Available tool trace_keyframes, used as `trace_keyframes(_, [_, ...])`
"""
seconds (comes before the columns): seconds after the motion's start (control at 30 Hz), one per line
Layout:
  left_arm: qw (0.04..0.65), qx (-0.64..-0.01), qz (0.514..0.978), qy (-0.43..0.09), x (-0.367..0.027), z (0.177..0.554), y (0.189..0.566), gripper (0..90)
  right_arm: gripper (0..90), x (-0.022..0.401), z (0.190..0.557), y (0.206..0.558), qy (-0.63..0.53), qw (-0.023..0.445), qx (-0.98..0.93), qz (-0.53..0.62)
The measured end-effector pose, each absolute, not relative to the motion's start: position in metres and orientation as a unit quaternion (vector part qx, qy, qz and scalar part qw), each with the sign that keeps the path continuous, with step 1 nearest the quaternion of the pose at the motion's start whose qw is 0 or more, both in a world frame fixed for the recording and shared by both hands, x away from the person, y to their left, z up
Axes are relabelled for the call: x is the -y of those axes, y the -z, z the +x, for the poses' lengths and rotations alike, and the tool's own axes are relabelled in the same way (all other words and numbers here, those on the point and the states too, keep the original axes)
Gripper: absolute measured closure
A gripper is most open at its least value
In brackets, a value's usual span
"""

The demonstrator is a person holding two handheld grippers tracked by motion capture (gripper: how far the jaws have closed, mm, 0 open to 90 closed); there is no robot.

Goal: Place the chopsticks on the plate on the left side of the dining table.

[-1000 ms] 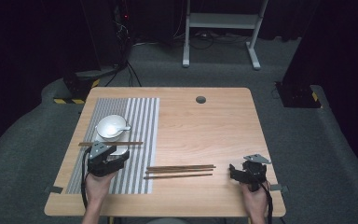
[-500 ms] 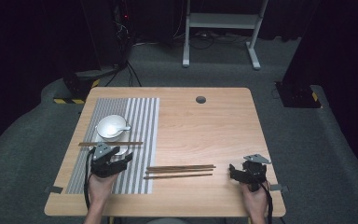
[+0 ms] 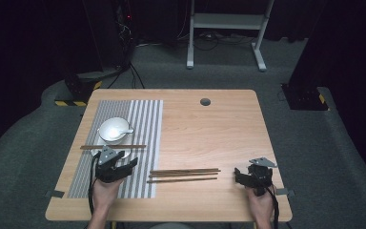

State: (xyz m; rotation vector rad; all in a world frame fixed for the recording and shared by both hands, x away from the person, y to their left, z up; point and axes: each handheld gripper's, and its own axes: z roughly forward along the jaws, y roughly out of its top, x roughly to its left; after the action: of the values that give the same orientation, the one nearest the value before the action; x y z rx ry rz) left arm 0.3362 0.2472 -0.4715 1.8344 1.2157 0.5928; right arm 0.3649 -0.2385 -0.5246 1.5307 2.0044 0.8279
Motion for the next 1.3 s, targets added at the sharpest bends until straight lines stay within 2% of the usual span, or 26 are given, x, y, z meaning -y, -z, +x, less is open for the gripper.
trace_keyframes(1.3, [0.37, -0.486, 0.753, -0.243, -0.231, 0.347, 0.496, 36.8, 15.1, 0.238, 0.365, 0.525, -0.303, 0.241, -0.733, 0.56])
